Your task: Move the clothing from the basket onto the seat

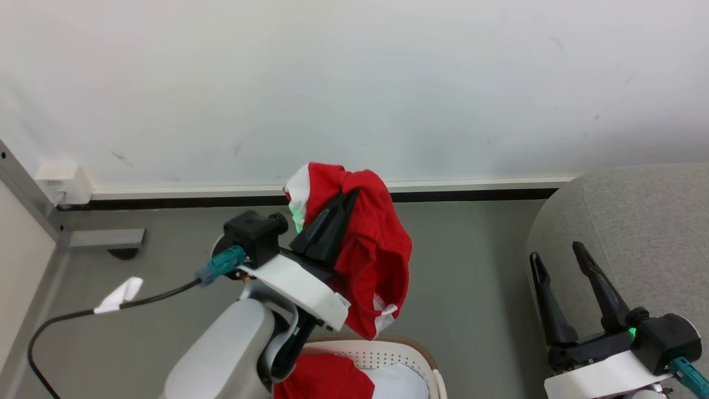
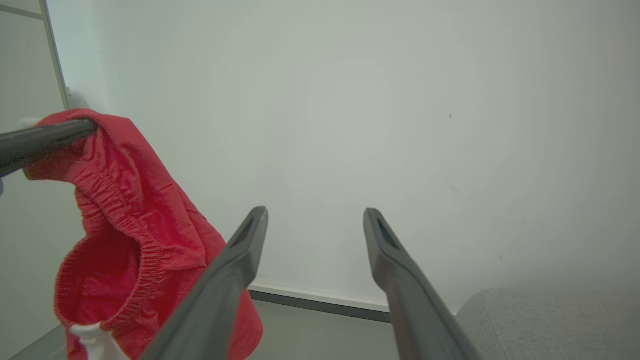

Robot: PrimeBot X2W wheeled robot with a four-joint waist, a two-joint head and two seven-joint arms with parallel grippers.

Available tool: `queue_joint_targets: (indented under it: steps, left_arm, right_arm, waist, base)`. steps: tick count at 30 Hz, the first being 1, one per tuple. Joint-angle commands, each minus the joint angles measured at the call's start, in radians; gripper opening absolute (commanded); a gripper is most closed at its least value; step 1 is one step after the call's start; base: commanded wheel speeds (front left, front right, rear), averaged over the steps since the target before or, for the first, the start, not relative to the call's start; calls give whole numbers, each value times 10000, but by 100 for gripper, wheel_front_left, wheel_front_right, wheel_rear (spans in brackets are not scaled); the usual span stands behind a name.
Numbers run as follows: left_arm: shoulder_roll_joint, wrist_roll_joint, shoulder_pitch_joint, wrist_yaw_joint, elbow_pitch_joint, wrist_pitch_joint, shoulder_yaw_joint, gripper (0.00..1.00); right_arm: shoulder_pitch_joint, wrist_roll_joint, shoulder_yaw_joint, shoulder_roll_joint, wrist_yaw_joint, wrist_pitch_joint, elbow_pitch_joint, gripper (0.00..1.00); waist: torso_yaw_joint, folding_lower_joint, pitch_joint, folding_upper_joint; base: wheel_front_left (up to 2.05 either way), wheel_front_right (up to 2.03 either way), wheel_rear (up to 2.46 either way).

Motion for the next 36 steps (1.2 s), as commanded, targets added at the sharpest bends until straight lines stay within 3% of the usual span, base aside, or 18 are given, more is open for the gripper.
queue_joint_targets:
  steps: [1, 7, 16, 23, 31, 36]
  left_arm:
    - [161, -41, 91, 181, -412, 129, 97, 0]
    - [360, -198, 457, 564, -1451, 467, 245, 0]
    - [406, -292, 659, 739, -1833, 574, 208, 0]
    - [174, -342, 712, 670, -1679, 508, -17, 0]
    - [-350, -343, 810, 360, -1444, 555, -708, 0]
    - [-665, -453, 858, 175, -1477, 608, -1195, 0]
  right_arm:
    - [94, -25, 85, -27, -21, 5, -78, 100]
    - [69, 54, 501, -69, -21, 5, -292, 100]
    - [-130, 174, 1104, -253, -21, 6, -457, 100]
    - [-494, 492, 2614, -601, -21, 6, -148, 100]
    - [-1428, 986, 4205, -493, -21, 32, 1667, 100]
    - [-2088, 1008, 4221, -122, -21, 196, 3392, 100]
  waist:
    - [-24, 2, -48, -1]
    - [-104, 2, -29, -1]
    - [-59, 2, 118, -1]
    - [233, 2, 57, -1]
    - [949, 2, -106, -1]
    - [1483, 2, -169, -1]
  base:
    - [0, 0, 0]
    - [0, 0, 0]
    - [0, 0, 0]
    - [0, 0, 0]
    - [0, 0, 0]
    - [0, 0, 0]
